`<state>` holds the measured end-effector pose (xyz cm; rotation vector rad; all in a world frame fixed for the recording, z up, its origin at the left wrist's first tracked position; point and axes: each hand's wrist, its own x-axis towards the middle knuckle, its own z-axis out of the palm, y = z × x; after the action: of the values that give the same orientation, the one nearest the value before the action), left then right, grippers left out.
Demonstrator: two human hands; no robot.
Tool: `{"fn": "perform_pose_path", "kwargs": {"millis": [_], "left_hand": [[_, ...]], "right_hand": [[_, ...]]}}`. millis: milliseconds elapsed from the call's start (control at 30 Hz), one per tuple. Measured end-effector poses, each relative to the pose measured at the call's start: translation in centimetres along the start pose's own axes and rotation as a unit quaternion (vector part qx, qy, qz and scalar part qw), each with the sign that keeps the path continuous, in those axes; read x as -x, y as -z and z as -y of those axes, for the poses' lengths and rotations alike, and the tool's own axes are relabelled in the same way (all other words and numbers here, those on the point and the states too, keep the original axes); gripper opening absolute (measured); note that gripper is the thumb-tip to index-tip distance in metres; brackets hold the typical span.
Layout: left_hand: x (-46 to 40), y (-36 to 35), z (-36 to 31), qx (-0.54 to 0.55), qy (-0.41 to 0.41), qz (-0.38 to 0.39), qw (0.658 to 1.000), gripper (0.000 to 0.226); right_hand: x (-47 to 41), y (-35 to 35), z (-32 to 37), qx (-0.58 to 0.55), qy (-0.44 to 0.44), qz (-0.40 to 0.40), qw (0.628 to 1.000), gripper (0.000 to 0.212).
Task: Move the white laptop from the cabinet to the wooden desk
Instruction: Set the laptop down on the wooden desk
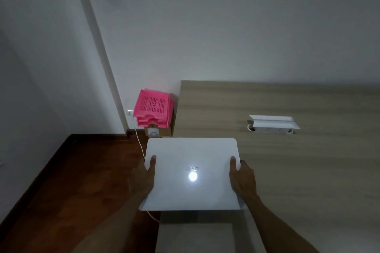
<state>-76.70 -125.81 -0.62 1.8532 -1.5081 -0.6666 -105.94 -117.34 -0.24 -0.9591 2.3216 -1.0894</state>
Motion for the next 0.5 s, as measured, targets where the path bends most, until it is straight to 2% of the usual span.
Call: {"fn": "perform_pose_path", "kwargs": {"millis": [267, 400, 500], "left_hand": [[-8.5, -8.3, 0.8, -0.015, 0.045, 0.052, 0.998, 0.067], [-11.0, -12.0, 1.9, -0.039, 0.036, 0.079, 0.996, 0.074], [-11.9, -14.0, 1.4, -0.084, 0.035, 0.102, 0.991, 0.071]], "right_hand": [[-8.4, -5.8, -1.8, 0.068, -0.086, -0.002, 0.994, 0.064], [-11.8, -7.3, -3.3, 0.096, -0.12, 0.029, 0.988, 0.065], [-14.0, -8.0, -4.6, 0.106, -0.136, 0.047, 0.984, 0.062]]}}
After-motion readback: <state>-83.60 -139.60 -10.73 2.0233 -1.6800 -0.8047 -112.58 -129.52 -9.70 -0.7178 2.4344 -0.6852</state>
